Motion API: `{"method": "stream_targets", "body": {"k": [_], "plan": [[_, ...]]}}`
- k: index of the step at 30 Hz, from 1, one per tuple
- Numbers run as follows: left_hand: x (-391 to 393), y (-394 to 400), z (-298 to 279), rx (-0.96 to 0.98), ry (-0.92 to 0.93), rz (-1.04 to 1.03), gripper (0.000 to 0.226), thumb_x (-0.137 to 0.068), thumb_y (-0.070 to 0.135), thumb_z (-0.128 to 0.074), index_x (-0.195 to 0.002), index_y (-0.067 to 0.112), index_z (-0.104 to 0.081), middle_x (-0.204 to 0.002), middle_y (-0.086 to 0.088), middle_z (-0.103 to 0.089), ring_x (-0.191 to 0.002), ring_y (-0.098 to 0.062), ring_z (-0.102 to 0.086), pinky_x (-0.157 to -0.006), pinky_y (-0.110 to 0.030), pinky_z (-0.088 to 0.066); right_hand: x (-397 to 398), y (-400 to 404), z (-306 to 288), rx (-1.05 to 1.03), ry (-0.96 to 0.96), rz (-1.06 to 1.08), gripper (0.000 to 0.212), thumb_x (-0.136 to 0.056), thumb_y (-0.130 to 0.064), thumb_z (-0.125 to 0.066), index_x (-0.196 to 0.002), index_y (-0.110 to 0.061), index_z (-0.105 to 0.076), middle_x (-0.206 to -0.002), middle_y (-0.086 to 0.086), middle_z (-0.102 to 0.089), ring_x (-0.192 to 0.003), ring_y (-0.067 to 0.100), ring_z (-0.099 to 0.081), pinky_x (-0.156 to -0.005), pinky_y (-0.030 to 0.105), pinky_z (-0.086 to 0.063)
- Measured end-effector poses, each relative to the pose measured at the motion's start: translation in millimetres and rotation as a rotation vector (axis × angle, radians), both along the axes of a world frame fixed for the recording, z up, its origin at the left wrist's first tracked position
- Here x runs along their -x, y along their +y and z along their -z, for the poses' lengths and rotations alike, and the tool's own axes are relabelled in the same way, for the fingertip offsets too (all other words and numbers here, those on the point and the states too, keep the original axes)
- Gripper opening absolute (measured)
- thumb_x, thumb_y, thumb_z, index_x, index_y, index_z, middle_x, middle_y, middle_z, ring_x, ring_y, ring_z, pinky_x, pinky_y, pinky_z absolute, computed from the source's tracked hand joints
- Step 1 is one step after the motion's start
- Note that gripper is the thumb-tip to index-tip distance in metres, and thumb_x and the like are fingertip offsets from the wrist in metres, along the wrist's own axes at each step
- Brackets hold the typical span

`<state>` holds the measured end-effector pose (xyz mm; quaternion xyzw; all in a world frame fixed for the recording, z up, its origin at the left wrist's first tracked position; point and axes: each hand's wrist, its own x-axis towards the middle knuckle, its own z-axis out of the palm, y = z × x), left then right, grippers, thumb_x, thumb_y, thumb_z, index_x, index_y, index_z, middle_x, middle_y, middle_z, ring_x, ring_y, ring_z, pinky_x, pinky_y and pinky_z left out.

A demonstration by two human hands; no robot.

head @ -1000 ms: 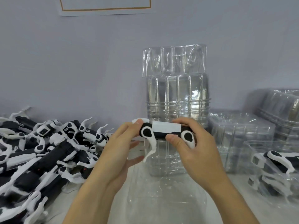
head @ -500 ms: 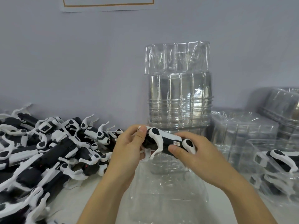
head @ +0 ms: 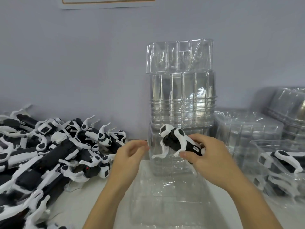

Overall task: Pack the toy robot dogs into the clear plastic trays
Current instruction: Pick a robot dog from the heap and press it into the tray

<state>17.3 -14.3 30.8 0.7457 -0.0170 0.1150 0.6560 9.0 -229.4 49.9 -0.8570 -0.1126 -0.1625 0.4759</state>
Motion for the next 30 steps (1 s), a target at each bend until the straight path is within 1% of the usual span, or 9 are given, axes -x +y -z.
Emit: {"method": "stream_targets", "body": {"k": [4,6,9,12,16,20,24,27,30], "plan": [[-7.7,2.9,23.2,-0.067,0.034,-0.003,0.031,-0.093,-0.003,-0.056,-0.096,0.023,-0.073,-0.096,0.011,-0.076,-0.093,0.006,-0.066,-0.072,-0.004,-0.044,-2.1,6.7,6.0,0.023,0.007,-0.014,0.023,-0.080,-0.024,-0.082,-0.092,-0.039,-0.069,-0.083,-0.023,-0.069,-0.077,0.001,-0.065,-0.063,0.013,-0.049],[-11.5,2.7,35.4,-0.108,0.112,0.013,0.033,-0.092,-0.001,-0.057,-0.096,0.029,-0.072,-0.095,0.019,-0.074,-0.092,0.010,-0.063,-0.069,-0.003,-0.043,-3.4,12.5,9.1,0.048,0.012,-0.024,0.023,-0.080,-0.025,-0.082,-0.093,-0.039,-0.068,-0.085,-0.024,-0.069,-0.079,0.001,-0.065,-0.067,0.018,-0.050],[-15.0,4.4,47.4,-0.049,0.297,0.074,0.031,-0.091,0.006,-0.060,-0.099,0.033,-0.073,-0.103,0.012,-0.074,-0.095,0.001,-0.065,-0.074,-0.021,-0.044,-5.0,19.8,13.9,0.037,0.024,-0.055,0.022,-0.080,-0.025,-0.081,-0.093,-0.037,-0.068,-0.084,-0.022,-0.069,-0.078,0.001,-0.064,-0.064,0.012,-0.049],[-16.1,6.6,50.3,0.078,0.349,0.117,0.026,-0.076,0.012,-0.066,-0.097,0.021,-0.077,-0.097,0.001,-0.077,-0.078,-0.008,-0.069,-0.063,-0.019,-0.047,-5.7,23.2,18.1,0.107,0.078,-0.105,0.022,-0.079,-0.026,-0.083,-0.094,-0.037,-0.069,-0.084,-0.022,-0.069,-0.077,0.000,-0.063,-0.064,0.012,-0.047],[-17.7,5.7,51.0,0.176,0.370,0.101,0.022,-0.087,0.000,-0.057,-0.101,0.002,-0.074,-0.109,-0.027,-0.071,-0.105,-0.040,-0.067,-0.092,-0.048,-0.049,-6.1,20.6,22.6,0.252,0.190,-0.128,0.019,-0.078,-0.022,-0.081,-0.090,-0.032,-0.070,-0.081,-0.017,-0.067,-0.072,0.001,-0.060,-0.060,0.014,-0.044],[-15.6,3.3,49.7,0.233,0.361,0.114,0.022,-0.086,-0.002,-0.057,-0.099,-0.002,-0.074,-0.108,-0.028,-0.071,-0.093,-0.032,-0.065,-0.089,-0.043,-0.046,-5.2,24.5,25.6,0.329,0.217,-0.143,0.017,-0.080,-0.018,-0.078,-0.080,-0.030,-0.065,-0.081,-0.010,-0.061,-0.071,0.007,-0.056,-0.061,0.016,-0.042],[-14.1,2.1,48.6,0.280,0.359,0.117,0.022,-0.085,-0.002,-0.058,-0.100,-0.003,-0.075,-0.106,-0.029,-0.071,-0.092,-0.031,-0.064,-0.088,-0.043,-0.045,-5.9,27.5,28.5,0.376,0.203,-0.120,0.034,-0.078,-0.016,-0.075,-0.062,-0.035,-0.051,-0.078,-0.009,-0.055,-0.070,0.008,-0.051,-0.061,0.020,-0.037],[-13.1,2.0,48.6,0.298,0.365,0.106,0.021,-0.085,-0.001,-0.058,-0.086,0.006,-0.078,-0.094,-0.021,-0.073,-0.085,-0.027,-0.066,-0.081,-0.038,-0.048,-5.5,28.5,28.2,0.379,0.214,-0.126,0.020,-0.078,-0.015,-0.074,-0.070,-0.027,-0.061,-0.082,-0.007,-0.059,-0.075,0.013,-0.056,-0.067,0.026,-0.046],[-14.1,3.3,51.4,0.316,0.356,0.080,0.022,-0.089,0.007,-0.057,-0.086,0.007,-0.079,-0.093,-0.018,-0.073,-0.080,-0.024,-0.068,-0.073,-0.032,-0.052,-5.5,30.2,29.2,0.407,0.219,-0.121,0.010,-0.078,-0.016,-0.075,-0.084,-0.023,-0.070,-0.095,-0.006,-0.059,-0.087,0.015,-0.058,-0.078,0.029,-0.051]]}}
